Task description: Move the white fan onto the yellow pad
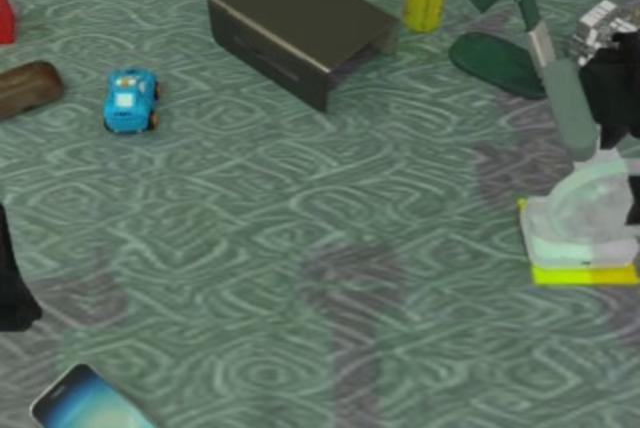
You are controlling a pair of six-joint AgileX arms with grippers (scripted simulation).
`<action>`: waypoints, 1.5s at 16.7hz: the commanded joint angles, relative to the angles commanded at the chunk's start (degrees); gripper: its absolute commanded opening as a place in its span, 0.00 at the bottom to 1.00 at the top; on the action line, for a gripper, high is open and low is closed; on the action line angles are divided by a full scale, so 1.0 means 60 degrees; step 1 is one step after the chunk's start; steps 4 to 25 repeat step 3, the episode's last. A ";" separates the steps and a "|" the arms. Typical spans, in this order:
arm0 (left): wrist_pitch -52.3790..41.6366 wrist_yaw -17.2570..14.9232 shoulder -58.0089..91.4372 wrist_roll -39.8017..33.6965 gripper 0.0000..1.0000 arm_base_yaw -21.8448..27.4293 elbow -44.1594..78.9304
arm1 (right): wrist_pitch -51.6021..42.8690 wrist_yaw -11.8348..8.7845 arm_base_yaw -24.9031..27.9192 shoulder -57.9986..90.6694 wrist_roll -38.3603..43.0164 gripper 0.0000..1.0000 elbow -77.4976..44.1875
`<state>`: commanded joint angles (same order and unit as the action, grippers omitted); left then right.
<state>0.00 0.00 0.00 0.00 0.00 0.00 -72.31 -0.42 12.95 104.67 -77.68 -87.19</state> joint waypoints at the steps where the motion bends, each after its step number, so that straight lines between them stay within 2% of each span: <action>1: 0.0000 0.0000 0.0000 0.0000 1.00 0.0000 0.0000 | 0.0000 0.0000 0.0000 0.0000 0.0000 1.00 0.0000; 25: 0.0000 0.0000 0.0000 0.0000 1.00 0.0000 0.0000 | 0.0000 0.0000 0.0000 0.0000 0.0000 1.00 0.0000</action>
